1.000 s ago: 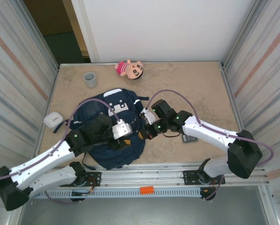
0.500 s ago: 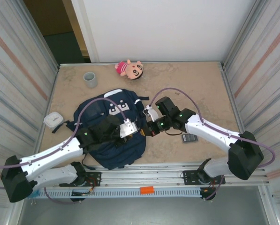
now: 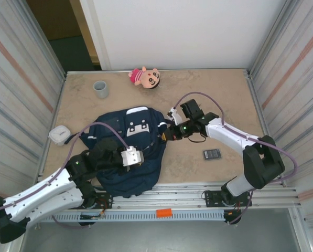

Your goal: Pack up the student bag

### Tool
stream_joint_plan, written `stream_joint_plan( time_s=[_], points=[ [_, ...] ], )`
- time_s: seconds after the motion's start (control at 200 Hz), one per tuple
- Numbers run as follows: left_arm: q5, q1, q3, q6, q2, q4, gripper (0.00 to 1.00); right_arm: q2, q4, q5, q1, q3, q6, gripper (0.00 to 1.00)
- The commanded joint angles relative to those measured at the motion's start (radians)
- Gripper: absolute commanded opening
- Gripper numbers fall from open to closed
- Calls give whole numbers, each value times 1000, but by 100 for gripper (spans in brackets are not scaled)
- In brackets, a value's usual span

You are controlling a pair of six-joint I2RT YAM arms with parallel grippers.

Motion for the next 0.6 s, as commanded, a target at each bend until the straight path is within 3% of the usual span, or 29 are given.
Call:
stream_joint_plan(
  time_s=[0.0,0.21,0.596],
  points=[
    [171,-14,15,49,-55,59,0,55,20,115,-53,43,-15,0],
    [187,-13,15,61,-58,56,0,103,52,105,-64,56,-2,0],
    [138,-13,2,86,-15,73,0,36,116,39,-53,-19,20,0]
  ],
)
